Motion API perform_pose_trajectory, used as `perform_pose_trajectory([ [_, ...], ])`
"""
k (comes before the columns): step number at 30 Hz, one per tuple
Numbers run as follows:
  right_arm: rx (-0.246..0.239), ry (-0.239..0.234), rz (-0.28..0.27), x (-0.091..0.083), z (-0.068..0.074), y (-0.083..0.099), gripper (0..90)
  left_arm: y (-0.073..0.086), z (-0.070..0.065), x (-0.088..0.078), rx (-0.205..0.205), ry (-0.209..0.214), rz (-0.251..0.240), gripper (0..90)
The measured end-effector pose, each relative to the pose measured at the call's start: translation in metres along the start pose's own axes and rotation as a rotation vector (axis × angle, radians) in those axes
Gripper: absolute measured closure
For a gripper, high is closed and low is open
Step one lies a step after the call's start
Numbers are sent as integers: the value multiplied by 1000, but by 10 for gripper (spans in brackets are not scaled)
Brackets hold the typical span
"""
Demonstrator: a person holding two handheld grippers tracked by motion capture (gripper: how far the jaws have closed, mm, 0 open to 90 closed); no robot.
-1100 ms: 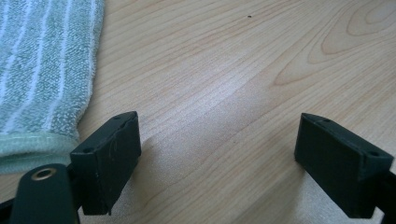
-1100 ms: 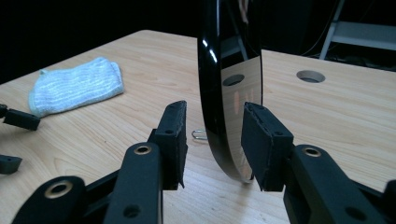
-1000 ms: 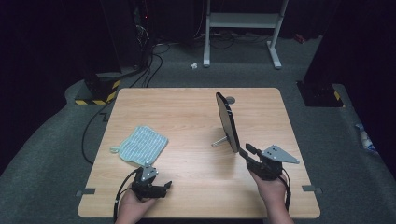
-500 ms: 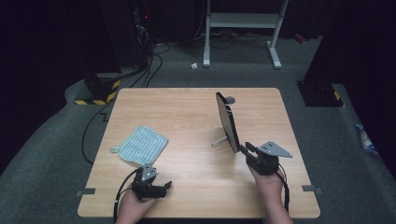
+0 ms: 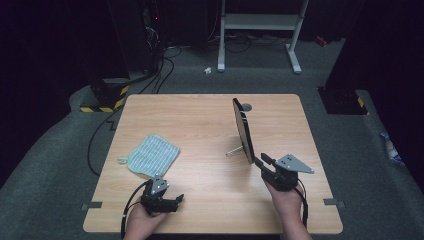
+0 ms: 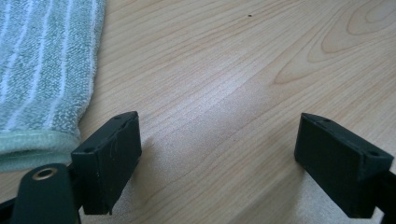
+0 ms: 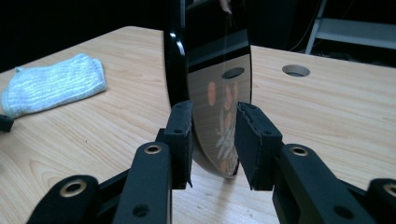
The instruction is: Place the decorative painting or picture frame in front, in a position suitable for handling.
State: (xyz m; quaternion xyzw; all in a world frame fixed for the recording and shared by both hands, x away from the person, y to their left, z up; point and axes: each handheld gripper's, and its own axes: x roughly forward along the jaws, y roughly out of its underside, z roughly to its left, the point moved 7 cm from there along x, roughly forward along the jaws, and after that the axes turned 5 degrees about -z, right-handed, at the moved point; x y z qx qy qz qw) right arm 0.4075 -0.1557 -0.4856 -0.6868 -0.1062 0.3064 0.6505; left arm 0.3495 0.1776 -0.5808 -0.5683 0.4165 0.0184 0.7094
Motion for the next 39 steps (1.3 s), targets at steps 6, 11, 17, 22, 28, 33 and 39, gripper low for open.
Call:
perform_pose_trajectory([
  [6, -7, -25, -2, 2, 8, -2, 674, 1, 0, -1, -3, 0, 1, 150],
  [11, -13, -30, -9, 6, 18, -5, 526, 1, 0, -1, -3, 1, 0, 150],
  [17, -17, -12, 8, 15, 19, -5, 478, 1, 0, -1, -4, 0, 0, 149],
  [22, -7, -14, 14, 18, 18, -3, 505, 1, 0, -1, -3, 1, 0, 149],
  [28, -17, -47, 15, 18, 29, -1, 524, 1, 0, -1, -4, 1, 0, 149],
  [33, -28, -80, 17, 20, 42, -1, 520, 1, 0, -1, -4, 1, -1, 150],
  [39, -46, -112, 22, 27, 57, -1, 516, 1, 0, -1, -4, 1, -1, 149],
])
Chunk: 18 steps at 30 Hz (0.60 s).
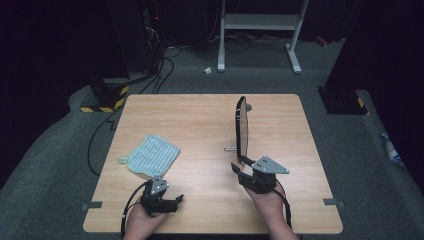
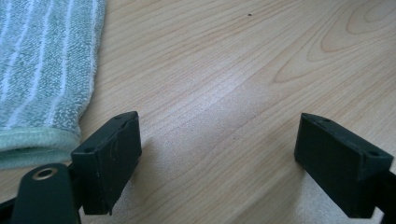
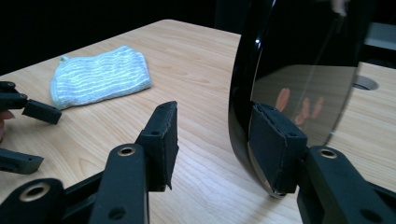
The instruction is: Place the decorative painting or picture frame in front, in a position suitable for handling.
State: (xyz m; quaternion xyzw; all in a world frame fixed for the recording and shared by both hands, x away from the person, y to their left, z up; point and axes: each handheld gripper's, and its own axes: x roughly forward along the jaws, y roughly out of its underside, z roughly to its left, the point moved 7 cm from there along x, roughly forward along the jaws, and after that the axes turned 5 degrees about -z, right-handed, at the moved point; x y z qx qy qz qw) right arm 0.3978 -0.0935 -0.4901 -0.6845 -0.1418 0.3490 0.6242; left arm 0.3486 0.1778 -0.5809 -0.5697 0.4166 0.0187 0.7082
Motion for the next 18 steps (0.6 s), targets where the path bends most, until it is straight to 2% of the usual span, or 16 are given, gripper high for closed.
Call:
perform_pose_trajectory([
  [5, -7, -21, 13, 12, 9, 1, 513, 0, 0, 0, 0, 0, 0, 149],
  [18, -25, -35, 32, 42, 28, 2, 473, 0, 0, 0, 4, 1, 2, 151],
])
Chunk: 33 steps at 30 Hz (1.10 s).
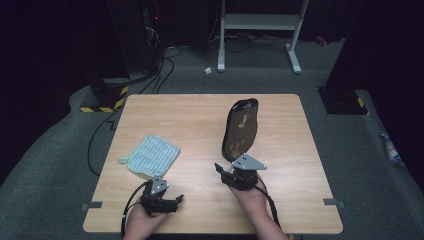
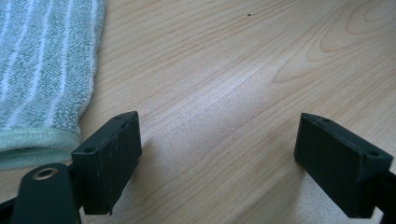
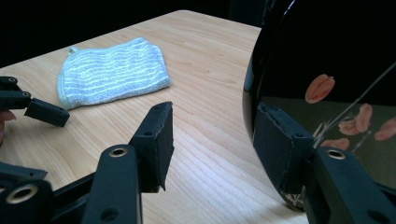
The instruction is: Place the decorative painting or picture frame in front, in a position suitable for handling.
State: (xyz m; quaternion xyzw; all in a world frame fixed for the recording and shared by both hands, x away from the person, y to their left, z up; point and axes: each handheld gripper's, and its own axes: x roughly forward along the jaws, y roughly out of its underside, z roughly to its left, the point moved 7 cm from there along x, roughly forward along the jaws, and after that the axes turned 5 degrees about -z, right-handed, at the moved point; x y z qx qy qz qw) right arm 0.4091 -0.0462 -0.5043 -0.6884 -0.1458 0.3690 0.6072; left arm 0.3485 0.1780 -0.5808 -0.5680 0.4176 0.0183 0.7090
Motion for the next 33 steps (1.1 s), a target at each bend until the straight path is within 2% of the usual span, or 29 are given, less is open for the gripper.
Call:
perform_pose_trajectory([
  [11, -23, 17, 6, 19, 2, -7, 461, 0, 0, 0, 1, 1, -1, 151],
  [18, -23, 34, 9, 42, 3, -14, 451, 0, -1, 0, 2, 5, -1, 152],
  [20, -22, 34, 9, 44, 3, -14, 451, 0, -1, 0, 2, 5, -1, 152],
  [24, -29, 46, 8, 52, 1, -17, 456, 0, -1, 0, 3, 7, -1, 151],
  [33, -6, 75, 17, 69, -8, -23, 457, 0, -1, 0, 4, 9, -1, 151],
])
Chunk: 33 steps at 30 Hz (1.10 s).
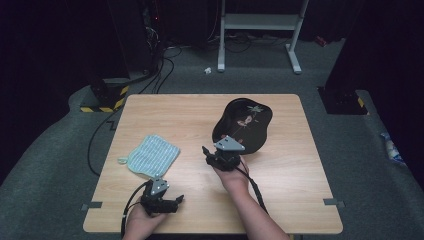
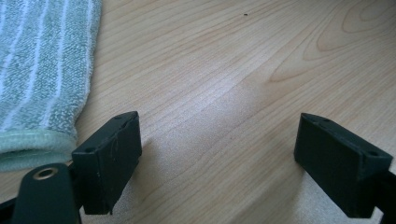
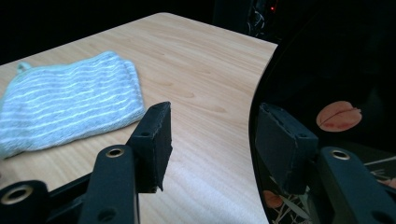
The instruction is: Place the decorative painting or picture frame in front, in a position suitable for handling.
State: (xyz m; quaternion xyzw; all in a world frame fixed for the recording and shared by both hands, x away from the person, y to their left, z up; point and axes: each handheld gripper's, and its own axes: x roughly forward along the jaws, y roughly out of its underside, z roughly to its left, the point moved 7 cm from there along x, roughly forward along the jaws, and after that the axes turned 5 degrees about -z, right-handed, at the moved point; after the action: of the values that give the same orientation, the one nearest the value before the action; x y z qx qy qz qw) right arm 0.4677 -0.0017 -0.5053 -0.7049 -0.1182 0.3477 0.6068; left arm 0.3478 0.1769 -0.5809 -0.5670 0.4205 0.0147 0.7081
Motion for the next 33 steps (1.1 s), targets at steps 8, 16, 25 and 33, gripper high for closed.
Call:
perform_pose_trajectory([
  [8, 29, 8, 10, 12, -7, -6, 441, 0, 0, 0, 1, 2, -1, 152],
  [16, 19, -3, -11, -18, -13, 0, 428, 0, 0, 0, 3, 3, -1, 151],
  [25, 63, 80, -32, -72, -70, 14, 353, 0, 0, 0, 3, 3, -1, 152],
  [33, 106, 128, -5, -86, -112, 26, 247, 0, 0, 0, 3, 3, -1, 151],
])
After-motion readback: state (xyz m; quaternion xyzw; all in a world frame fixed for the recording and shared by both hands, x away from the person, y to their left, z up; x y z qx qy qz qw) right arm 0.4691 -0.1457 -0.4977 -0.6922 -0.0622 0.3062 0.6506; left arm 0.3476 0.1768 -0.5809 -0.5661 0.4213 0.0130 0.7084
